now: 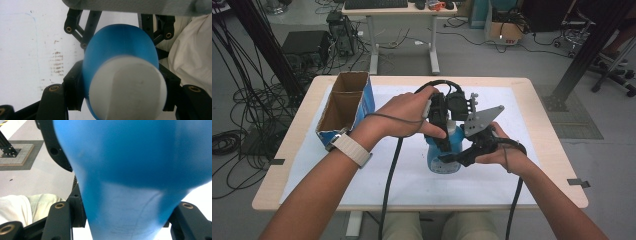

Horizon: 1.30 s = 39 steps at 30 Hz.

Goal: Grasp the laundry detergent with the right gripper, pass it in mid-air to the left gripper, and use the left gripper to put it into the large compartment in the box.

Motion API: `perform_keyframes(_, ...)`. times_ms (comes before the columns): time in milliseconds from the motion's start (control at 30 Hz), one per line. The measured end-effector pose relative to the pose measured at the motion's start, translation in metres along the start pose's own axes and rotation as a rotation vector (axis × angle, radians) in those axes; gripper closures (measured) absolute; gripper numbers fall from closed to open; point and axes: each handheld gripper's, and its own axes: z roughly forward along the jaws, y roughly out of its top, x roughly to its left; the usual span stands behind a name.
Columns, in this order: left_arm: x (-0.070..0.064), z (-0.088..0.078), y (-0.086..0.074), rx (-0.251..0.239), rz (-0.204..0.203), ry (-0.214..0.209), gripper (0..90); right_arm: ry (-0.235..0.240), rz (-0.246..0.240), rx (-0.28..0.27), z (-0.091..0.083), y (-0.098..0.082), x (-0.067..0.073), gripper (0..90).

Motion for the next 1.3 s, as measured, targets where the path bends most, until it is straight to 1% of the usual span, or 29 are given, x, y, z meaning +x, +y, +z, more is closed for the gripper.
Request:
perform_keyframes(133,0.0005,-0.0002,-0.0003,-0.002,0.002,-0.001,37.6,-0.007,0.005,0.001,-0.0005,0.0004,0.0004,42.8)
perform_keyframes(167,0.0005,-0.0003,-0.0003,-0.002,0.004,0.0,37.6,0.003,0.003,0.001,0.0,0.0004,0.0003,42.8)
perform_keyframes(300,0.0006,-0.0006,-0.0003,-0.002,0.004,0.001,37.6,0.003,0.003,0.002,-0.0001,0.0007,0.0004,42.8)
perform_keyframes(333,-0.0013,0.0006,-0.0006,-0.023,-0.027,0.0,37.6,0.002,0.003,0.002,-0.0002,0.0008,0.0005,42.8)
perform_keyframes(367,-0.0012,0.0003,-0.0007,-0.02,-0.027,-0.002,37.6,0.002,0.002,0.002,-0.0002,0.0009,0.0004,42.8)
perform_keyframes(400,-0.0011,0.0003,-0.0008,-0.023,-0.024,0.001,37.6,-0.009,0.005,0.003,-0.0008,0.0012,0.0007,42.8)
perform_keyframes(667,-0.0009,-0.0001,-0.0004,-0.024,-0.028,-0.004,37.6,-0.008,0.0,0.002,-0.001,0.0015,0.0005,42.8)
perform_keyframes(733,0.0005,0.0002,-0.0004,-0.023,-0.015,-0.01,37.6,-0.006,0.003,0.002,-0.0014,0.0014,0.0006,42.8)
perform_keyframes(833,-0.0004,0.0001,-0.0004,-0.024,-0.026,-0.005,37.6,-0.006,0.003,0.004,-0.0013,0.0014,0.0006,42.8)
perform_keyframes(900,0.0006,-0.0002,-0.0005,-0.022,-0.016,-0.007,37.6,-0.01,0.007,0.003,-0.0014,0.0013,0.0007,42.8)
perform_keyframes(933,0.0004,0.0,-0.0006,-0.022,-0.02,-0.009,37.6,-0.005,-0.001,0.0,-0.001,0.0015,0.0002,42.8)
perform_keyframes(967,-0.0002,-0.0001,-0.0006,-0.023,-0.025,-0.005,37.6,-0.009,0.005,0.004,-0.0012,0.0015,0.0005,42.8)
perform_keyframes(1300,-0.0001,0.0,-0.0009,-0.023,-0.026,-0.006,37.6,-0.006,0.002,0.003,-0.001,0.0018,0.0006,42.7)
